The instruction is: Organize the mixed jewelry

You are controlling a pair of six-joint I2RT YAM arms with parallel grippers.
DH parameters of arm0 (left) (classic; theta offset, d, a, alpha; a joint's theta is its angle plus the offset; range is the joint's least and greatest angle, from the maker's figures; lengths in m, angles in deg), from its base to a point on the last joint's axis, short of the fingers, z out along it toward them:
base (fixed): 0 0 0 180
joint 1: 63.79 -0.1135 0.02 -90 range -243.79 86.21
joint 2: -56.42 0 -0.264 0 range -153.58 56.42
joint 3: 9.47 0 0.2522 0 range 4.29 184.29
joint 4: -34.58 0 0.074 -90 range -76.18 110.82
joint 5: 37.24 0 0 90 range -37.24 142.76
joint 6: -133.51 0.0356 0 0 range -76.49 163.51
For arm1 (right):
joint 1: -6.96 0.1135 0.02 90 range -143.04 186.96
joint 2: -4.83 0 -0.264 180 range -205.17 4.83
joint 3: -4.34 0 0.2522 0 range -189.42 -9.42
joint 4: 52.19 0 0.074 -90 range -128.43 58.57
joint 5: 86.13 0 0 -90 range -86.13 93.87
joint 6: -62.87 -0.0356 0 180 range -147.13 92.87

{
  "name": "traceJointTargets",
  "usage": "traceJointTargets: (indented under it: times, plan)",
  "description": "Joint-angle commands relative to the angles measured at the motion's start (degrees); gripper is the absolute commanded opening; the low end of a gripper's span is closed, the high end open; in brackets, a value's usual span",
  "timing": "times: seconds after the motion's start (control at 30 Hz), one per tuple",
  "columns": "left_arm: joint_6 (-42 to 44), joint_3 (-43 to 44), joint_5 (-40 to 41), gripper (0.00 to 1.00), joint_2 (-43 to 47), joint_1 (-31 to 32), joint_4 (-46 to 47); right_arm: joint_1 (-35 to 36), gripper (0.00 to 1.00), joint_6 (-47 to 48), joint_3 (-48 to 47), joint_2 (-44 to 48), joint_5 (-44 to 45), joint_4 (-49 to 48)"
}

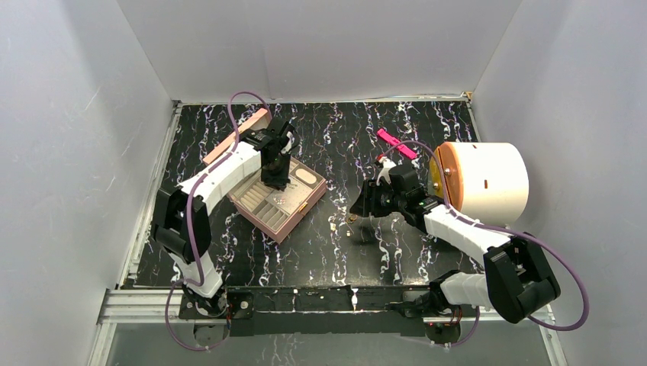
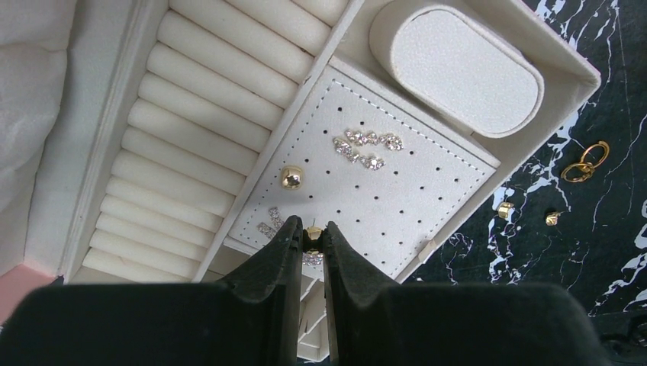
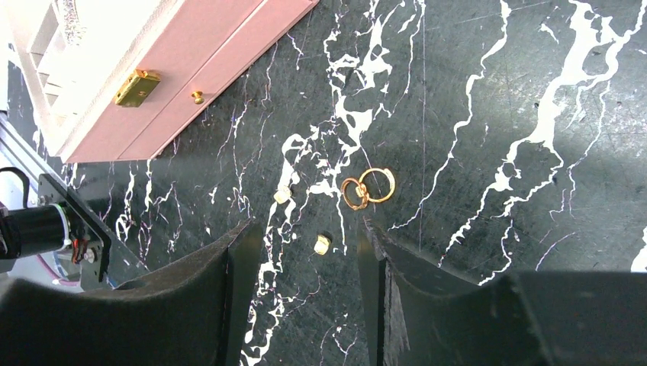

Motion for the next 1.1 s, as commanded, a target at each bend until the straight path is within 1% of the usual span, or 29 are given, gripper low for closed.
traceJointTargets:
  times: [0.0, 0.7, 1.07]
  plan:
    - [0.2, 1.1, -0.1, 0.11, -0.1, -0.2, 0.3, 0.2, 0.58, 0.7, -0.7, -0.6, 0.7, -3.3]
    - [0.9, -0.1, 2.5, 0.11, -0.5, -0.2, 0.6, 0.2, 0.58, 0.4, -1.0, -2.1, 0.7, -3.4]
    - [1.1, -1.1, 1.5, 0.11, -0.9, -0.2, 1.2, 0.2, 0.58, 0.4, -1.0, -2.5, 0.7, -3.3]
